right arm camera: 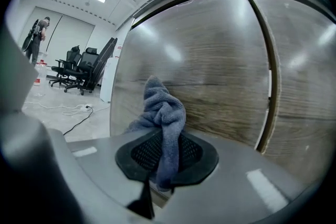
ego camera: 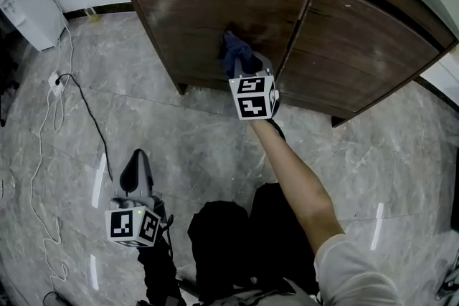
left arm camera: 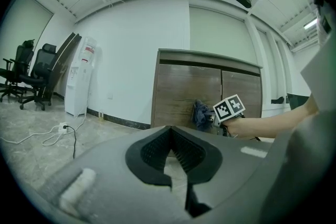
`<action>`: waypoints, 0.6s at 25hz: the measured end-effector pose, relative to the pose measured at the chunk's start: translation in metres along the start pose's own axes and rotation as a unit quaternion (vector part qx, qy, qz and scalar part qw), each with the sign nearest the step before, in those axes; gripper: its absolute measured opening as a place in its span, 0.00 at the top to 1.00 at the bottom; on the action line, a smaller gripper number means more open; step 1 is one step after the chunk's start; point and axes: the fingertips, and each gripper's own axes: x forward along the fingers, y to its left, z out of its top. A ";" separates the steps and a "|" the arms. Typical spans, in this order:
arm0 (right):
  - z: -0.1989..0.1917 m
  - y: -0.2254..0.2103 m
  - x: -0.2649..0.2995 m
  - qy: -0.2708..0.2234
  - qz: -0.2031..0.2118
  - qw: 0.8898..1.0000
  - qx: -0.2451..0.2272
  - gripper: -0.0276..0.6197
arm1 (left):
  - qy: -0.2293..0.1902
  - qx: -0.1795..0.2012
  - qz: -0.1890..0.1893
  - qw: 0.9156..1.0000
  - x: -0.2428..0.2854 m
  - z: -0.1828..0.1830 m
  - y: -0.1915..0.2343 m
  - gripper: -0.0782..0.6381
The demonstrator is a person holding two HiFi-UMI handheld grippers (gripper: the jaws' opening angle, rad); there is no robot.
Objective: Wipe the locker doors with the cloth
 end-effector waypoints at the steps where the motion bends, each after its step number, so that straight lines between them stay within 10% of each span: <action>1: -0.001 -0.005 -0.003 -0.001 -0.003 1.000 0.000 0.89 | 0.001 0.000 -0.002 1.000 0.001 0.000 -0.003 0.89; 15: -0.021 -0.066 -0.038 0.010 -0.043 0.999 0.017 0.89 | 0.000 0.009 -0.023 1.000 0.005 0.008 -0.039 0.89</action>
